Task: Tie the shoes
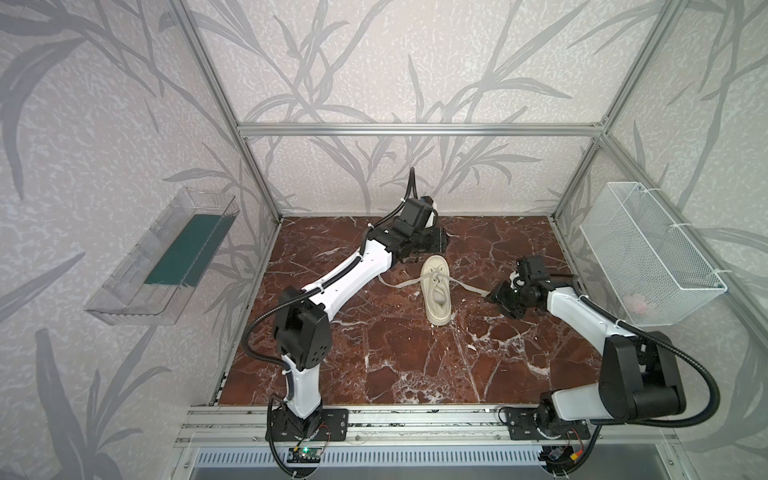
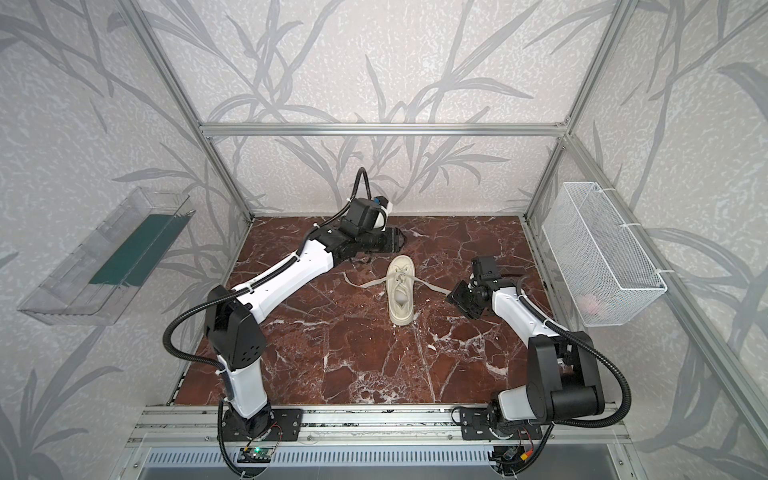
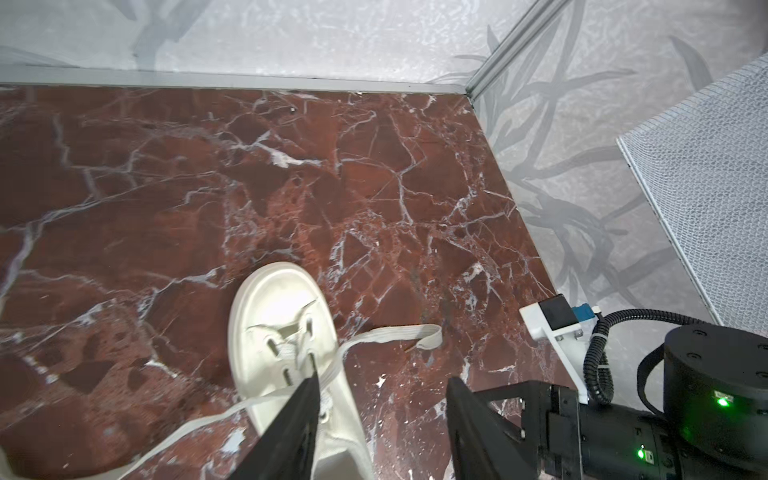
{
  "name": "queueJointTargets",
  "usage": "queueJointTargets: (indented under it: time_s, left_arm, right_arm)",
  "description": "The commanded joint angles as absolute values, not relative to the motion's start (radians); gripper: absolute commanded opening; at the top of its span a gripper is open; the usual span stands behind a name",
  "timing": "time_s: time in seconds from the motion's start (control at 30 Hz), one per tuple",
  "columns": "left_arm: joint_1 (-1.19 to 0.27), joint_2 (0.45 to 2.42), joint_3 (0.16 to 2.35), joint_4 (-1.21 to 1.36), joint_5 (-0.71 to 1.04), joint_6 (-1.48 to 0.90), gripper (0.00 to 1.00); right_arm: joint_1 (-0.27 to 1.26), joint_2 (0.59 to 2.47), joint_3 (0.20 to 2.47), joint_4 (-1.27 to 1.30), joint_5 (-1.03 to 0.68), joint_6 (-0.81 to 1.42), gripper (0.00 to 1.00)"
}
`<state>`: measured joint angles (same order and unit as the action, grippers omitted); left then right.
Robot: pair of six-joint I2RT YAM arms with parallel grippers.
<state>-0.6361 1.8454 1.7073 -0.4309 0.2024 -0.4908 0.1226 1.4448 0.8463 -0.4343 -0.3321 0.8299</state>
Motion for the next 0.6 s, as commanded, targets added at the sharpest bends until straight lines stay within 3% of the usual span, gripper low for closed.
queueJointTargets:
  time_s: [0.0, 0.17, 0.57]
  left_arm:
    - [-0.625, 1.794, 1.597, -0.388, 0.192, -0.491, 0.52]
    - [-0.595, 1.739, 1.461, -0.347, 0.194, -0.499, 0.52]
    - [-0.539, 1.682, 1.258, -0.266, 0.199, -0.521, 0.52]
  right_arm:
    - [0.139, 1.475, 0.866, -0.356, -0.22, 0.991, 0.48]
    - [0.149, 1.504, 0.873, -0.353, -0.123, 1.087, 0.44]
    - [0.162, 1.669, 0.989, -0.34, -0.12, 1.13, 0.39]
